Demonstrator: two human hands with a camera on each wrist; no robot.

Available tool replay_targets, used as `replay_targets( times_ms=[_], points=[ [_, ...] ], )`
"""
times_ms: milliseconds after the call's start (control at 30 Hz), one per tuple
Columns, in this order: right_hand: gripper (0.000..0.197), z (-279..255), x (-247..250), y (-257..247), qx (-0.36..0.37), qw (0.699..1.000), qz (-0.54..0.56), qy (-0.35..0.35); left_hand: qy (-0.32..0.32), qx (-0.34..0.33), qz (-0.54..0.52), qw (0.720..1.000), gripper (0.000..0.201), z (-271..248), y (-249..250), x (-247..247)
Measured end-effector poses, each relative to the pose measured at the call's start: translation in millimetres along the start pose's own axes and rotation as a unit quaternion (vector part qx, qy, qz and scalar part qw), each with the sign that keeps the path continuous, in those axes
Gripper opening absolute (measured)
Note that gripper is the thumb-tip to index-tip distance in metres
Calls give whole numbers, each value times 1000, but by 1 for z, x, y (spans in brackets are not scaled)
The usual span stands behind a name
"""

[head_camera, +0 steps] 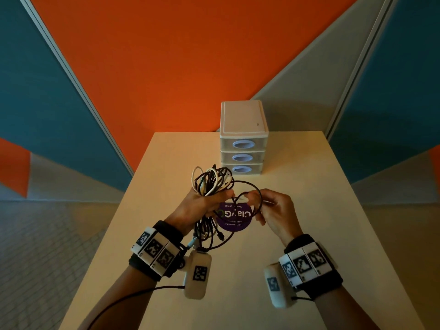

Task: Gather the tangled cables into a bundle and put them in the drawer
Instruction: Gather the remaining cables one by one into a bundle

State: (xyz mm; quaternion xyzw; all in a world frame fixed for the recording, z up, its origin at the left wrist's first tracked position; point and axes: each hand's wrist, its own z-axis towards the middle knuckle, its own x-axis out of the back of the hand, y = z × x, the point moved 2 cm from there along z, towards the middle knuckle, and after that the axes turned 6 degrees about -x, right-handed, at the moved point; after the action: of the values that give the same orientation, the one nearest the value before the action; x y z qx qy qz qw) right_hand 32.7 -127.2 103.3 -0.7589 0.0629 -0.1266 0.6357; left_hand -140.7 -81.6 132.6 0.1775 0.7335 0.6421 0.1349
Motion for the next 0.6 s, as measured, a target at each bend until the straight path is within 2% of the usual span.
replay_targets(
  times_ms=[100,167,267,333,500,600],
  points=[
    [12,-1,-5,5,-37,993,90,64,12,4,-3,1000,16,1,1,3],
    [14,-3,-11,10,-93,971,206,80,22,3,-1,1000,26,3,1,5],
    [17,-7,-19,16,-186,921,333,79,29,-10,-2,1000,9,3,1,5],
    [15,-10,-21,17,-223,905,354,81,48,-16,-9,999,11,3,-2,8],
    [9,-14,-15,16,-206,924,308,91,108,-18,-5,994,18,5,-10,12],
    [15,-17,-12,15,-207,902,374,65,131,-19,-37,990,20,7,-11,12]
  ],
)
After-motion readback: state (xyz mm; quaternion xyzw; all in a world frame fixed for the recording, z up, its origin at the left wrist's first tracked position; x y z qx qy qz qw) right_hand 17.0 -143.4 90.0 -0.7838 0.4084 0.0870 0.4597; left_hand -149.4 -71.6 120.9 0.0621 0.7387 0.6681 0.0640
